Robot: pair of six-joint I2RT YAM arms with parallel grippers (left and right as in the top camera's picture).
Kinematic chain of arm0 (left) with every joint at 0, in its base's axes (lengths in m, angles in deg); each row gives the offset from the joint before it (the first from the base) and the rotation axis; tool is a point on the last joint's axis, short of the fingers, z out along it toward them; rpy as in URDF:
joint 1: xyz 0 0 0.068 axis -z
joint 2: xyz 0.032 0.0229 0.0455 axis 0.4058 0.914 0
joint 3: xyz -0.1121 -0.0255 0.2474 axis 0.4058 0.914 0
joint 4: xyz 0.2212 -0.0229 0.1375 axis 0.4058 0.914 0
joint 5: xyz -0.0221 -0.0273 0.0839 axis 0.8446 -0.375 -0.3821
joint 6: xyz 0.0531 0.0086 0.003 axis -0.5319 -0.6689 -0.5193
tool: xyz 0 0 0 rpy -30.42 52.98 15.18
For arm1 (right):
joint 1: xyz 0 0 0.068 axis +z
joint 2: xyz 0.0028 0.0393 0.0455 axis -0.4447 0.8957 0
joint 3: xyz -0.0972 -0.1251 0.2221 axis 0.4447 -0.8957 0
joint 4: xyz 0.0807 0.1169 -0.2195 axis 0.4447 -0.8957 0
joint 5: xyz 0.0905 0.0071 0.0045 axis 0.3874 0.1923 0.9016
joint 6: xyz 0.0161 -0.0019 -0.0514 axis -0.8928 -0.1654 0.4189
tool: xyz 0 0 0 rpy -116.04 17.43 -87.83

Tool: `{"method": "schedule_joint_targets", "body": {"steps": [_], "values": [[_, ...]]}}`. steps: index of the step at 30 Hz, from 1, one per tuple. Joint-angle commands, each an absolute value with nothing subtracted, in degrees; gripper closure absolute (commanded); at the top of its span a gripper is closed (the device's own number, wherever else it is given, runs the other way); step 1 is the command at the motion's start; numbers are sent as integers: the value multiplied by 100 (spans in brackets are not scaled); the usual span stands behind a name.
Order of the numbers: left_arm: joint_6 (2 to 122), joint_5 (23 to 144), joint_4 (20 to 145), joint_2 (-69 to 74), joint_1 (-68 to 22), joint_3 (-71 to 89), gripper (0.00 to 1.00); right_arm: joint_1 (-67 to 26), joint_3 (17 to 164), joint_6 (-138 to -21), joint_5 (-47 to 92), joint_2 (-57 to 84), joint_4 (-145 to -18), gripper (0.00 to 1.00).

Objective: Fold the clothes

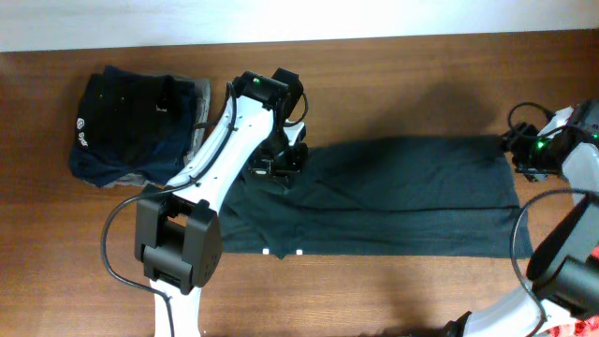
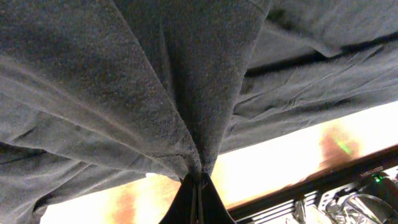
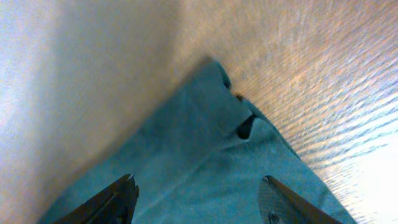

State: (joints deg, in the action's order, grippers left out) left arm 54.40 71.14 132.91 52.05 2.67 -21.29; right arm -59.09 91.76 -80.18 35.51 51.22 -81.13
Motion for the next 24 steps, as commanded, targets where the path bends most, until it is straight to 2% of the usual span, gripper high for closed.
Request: {"method": "schedule_joint_targets", "body": {"steps": [1,7,10,13,18,20,22,24], "values": [[5518,7051,13295,5212,291,-2179,100,-5872,9250,-8449,3693,5537,-7691,33],[5518,7051,13273,5212,291,-2179,99,-5636,9250,-8589,3621,5880,-7136,40],[5518,7053,13276,5212,291,-2179,100,-5614,9250,-8591,3626,5893,-6937,47],[5518,7051,13273,5212,291,-2179,99,-5614,9250,-8589,3606,5893,-6915,62],[5518,7036,13273,5212,291,-2179,99,-5614,9250,-8589,3519,5891,-6915,76],[5516,6990,13278,5212,291,-2179,99,-5636,9252,-8587,3516,5891,-6918,75],[5518,6990,13282,5212,289,-2179,100,-5680,9252,-8587,3519,5891,-6924,60],[5518,6990,13273,5212,291,-2179,99,-5765,9252,-8589,3538,5891,-6913,57]]}}
